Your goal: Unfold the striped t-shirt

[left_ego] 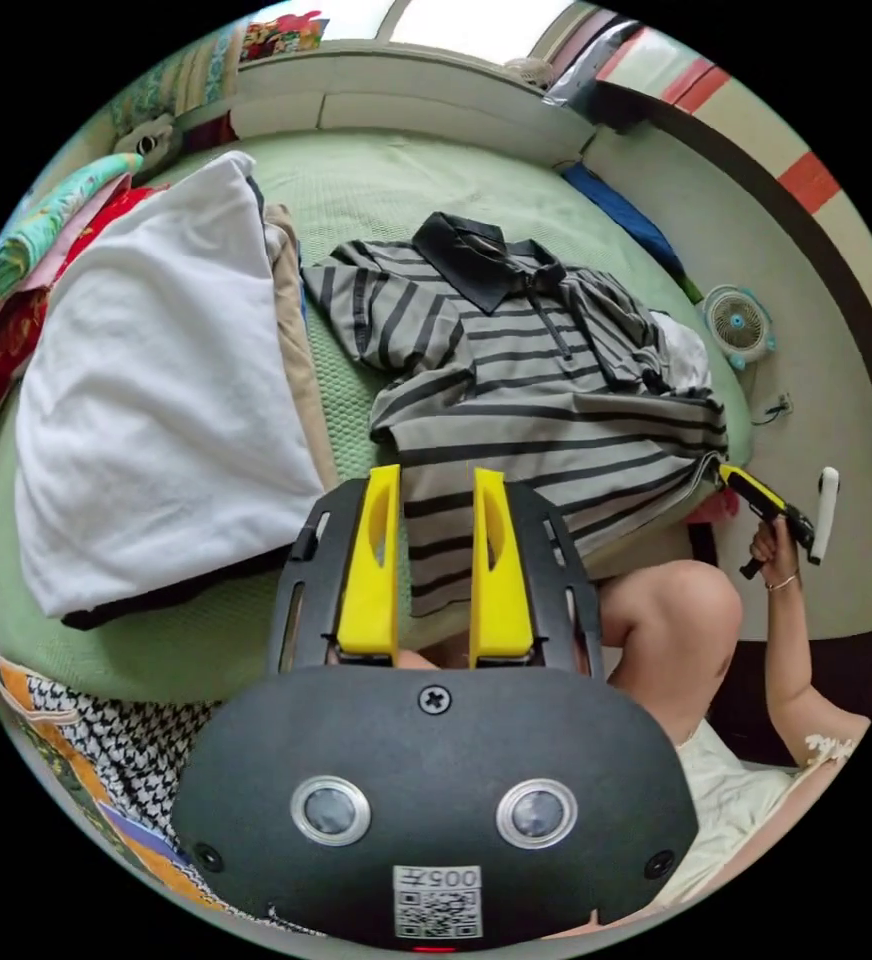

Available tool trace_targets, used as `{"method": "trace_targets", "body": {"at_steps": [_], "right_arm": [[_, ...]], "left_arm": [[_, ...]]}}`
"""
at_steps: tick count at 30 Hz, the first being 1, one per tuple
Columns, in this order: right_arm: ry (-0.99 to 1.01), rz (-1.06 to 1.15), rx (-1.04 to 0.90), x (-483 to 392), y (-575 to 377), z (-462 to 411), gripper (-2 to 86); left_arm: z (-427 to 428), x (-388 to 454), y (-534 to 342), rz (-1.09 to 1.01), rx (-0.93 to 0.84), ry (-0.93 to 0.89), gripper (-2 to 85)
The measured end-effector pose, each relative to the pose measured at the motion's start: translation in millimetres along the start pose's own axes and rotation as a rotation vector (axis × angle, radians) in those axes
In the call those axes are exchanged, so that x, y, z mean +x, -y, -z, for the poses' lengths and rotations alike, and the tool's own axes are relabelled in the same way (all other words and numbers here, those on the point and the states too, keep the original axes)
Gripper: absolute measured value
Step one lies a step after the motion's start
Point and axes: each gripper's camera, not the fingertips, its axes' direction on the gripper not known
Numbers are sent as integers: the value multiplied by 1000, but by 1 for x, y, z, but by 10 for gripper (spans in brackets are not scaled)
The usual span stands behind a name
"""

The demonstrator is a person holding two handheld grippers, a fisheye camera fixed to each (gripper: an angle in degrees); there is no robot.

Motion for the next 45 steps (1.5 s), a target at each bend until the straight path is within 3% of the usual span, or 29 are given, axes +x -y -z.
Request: {"method": "trace_targets", "body": {"at_steps": [7, 14, 34, 39, 45], "right_arm": [[62, -35, 16, 16, -22, 4, -13], [94, -35, 69, 25, -47, 33, -13], [176, 91, 344, 39, -131, 210, -14], [180, 112, 325, 57, -167, 228, -15], [196, 22, 89, 97, -201, 165, 3]], "left_arm": [[-39, 10, -68, 76, -193, 21, 145], [2, 24, -106, 63, -42, 104, 24], [257, 64, -277, -102, 480, -94, 8], [268, 73, -344, -127, 426, -129, 10], [185, 60, -414, 42, 16, -198, 34]]}}
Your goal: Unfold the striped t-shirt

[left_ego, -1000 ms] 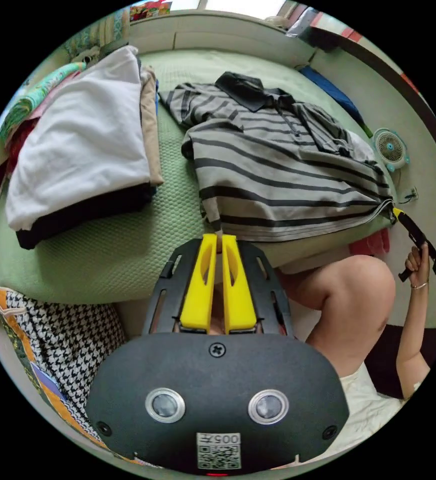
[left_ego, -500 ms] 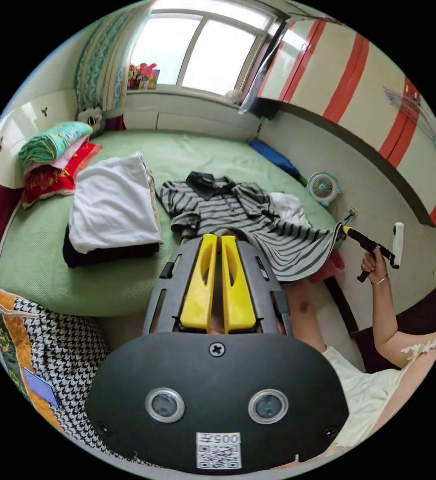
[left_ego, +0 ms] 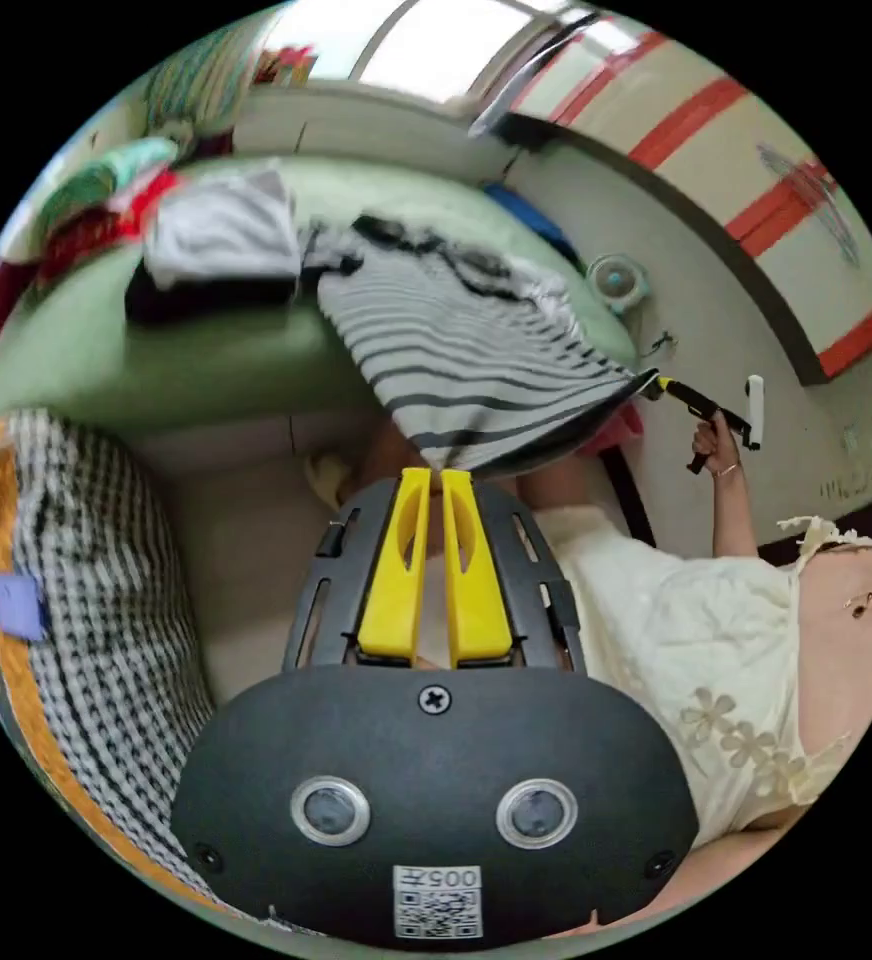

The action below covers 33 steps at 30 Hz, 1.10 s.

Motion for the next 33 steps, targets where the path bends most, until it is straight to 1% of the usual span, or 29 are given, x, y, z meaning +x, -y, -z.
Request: {"method": "trace_targets", "body": {"at_steps": [1, 2, 3, 5, 8, 10, 12, 14, 16, 18, 19, 20, 23, 25, 26, 27, 29, 31, 33], "right_arm": [[-5, -18, -29, 5, -3, -8, 11], [-23, -33, -86, 13, -7, -22, 24], [-71, -41, -133, 19, -6, -33, 36], [-143, -35, -153, 21, 5, -41, 50], [-122, 18, -73, 11, 47, -48, 67], [-76, 86, -18, -8, 80, -59, 84], [-12, 229, 32, -46, 125, -91, 121], [28, 318, 24, -74, 158, -126, 137], [69, 360, 5, -96, 190, -165, 150], [8, 410, -36, -119, 231, -218, 153], [-15, 422, -48, -124, 240, -231, 153], [-47, 435, -76, -130, 257, -256, 150], [-30, 429, -196, -131, 290, -315, 135], [-98, 444, -251, -129, 299, -344, 104], [-176, 438, -290, -125, 302, -359, 62], [-149, 439, -283, -121, 306, -360, 27], [-103, 387, -256, -110, 317, -348, -3], [-62, 301, -192, -88, 335, -325, -9], [-9, 125, -95, -38, 363, -285, -11]], "left_arm": [[-10, -13, -10, 76, -32, -11, 34], [-12, -22, -16, 124, -26, -6, 34], [-11, -26, -16, 140, -21, 2, 34], [-2, -29, -1, 152, 12, 91, 36], [1, -16, 43, 60, 55, 213, 49], [-4, -4, 75, -6, 91, 235, 55], [-13, 9, 106, -72, 134, 238, 58], [-28, 23, 144, -139, 186, 234, 61], [-40, 30, 172, -177, 214, 244, 70], [-52, 34, 199, -212, 211, 252, 86], [-59, 36, 215, -231, 212, 253, 96], [-68, 36, 231, -249, 205, 260, 110], [-91, 37, 269, -295, 154, 319, 137], [-105, 36, 287, -327, 132, 346, 139], [-113, 35, 297, -344, 119, 364, 139], [-117, 35, 302, -351, 111, 370, 139], [-129, 34, 316, -365, 99, 374, 139], [-135, 34, 325, -372, 106, 376, 139], [-141, 35, 335, -375, 109, 375, 139]]}}
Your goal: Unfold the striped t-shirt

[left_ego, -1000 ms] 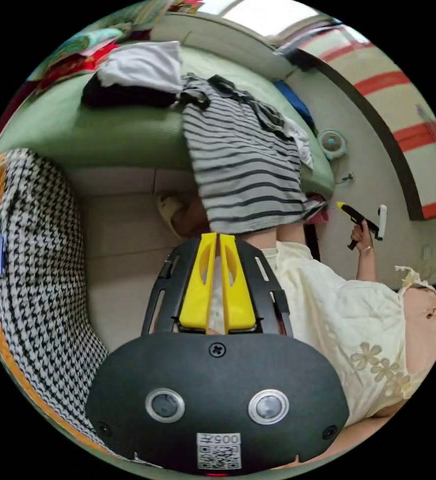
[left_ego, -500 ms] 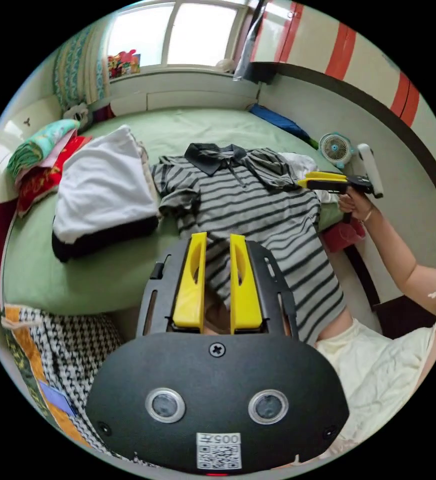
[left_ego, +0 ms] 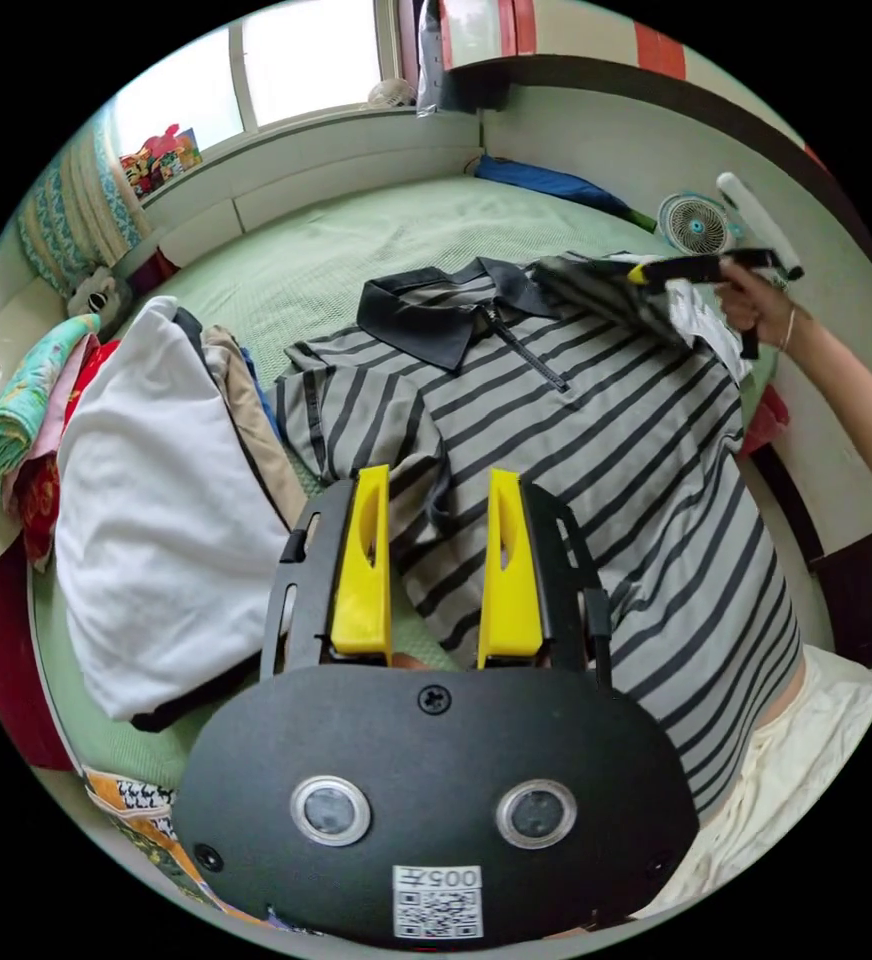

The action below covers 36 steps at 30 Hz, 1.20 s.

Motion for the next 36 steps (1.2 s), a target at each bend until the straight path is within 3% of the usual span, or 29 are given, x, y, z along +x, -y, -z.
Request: {"method": "trace_targets", "body": {"at_steps": [6, 9, 17, 21, 27, 31, 36], "right_arm": [[-44, -618, 99, 180, -22, 66, -9], [-38, -766, 200, 218, -72, 83, -10], [126, -564, 130, 190, -140, 62, -10], [239, -462, 117, 159, -152, 56, -10], [190, -253, 29, 98, -156, 49, -10], [138, -171, -65, 54, -167, 31, -9], [59, -129, -72, -27, -179, 35, -10]], "left_arm": [[-27, 8, 29, 7, -20, -35, 140], [-45, 11, 36, 41, -53, -7, 127], [-55, 16, 47, 25, -173, 89, 30], [-10, 0, 50, 91, -84, 116, 12], [90, -84, -29, 571, 155, 353, -3], [111, -100, -90, 728, 192, 272, -5], [110, -17, -82, 519, 198, 121, -6]]}}
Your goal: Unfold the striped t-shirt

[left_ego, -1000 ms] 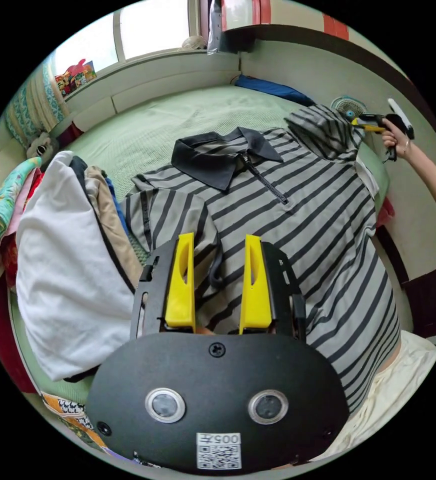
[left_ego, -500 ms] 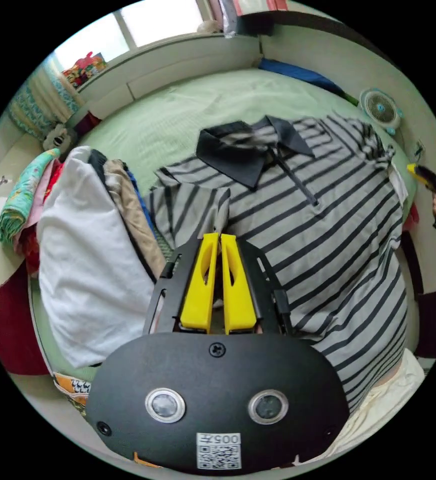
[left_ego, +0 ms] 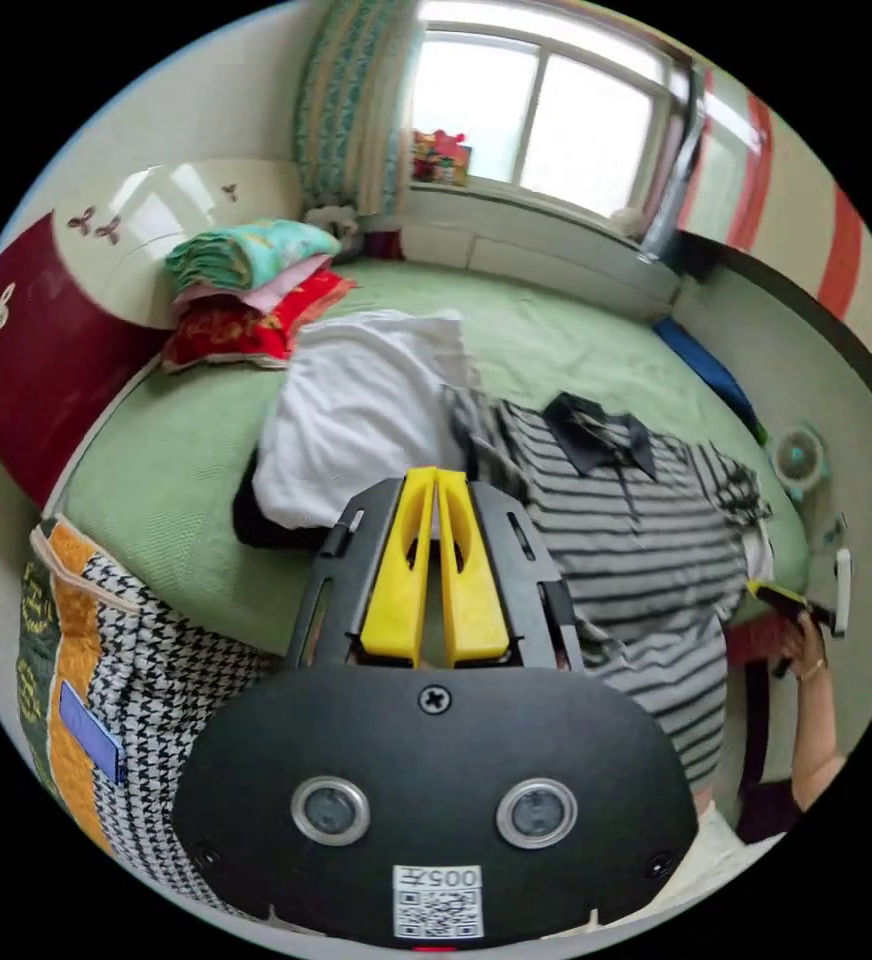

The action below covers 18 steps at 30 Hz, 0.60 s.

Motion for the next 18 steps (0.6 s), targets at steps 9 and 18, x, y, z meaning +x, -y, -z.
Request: {"method": "trace_targets", "body": {"at_steps": [9, 18], "right_arm": [[-30, -25, 99, -165, -37, 12, -9], [-313, -6, 109, -232, -66, -17, -10]], "left_arm": [[-60, 170, -87, -123, -260, -82, -7], [-79, 193, -107, -170, -352, -6, -7]]}}
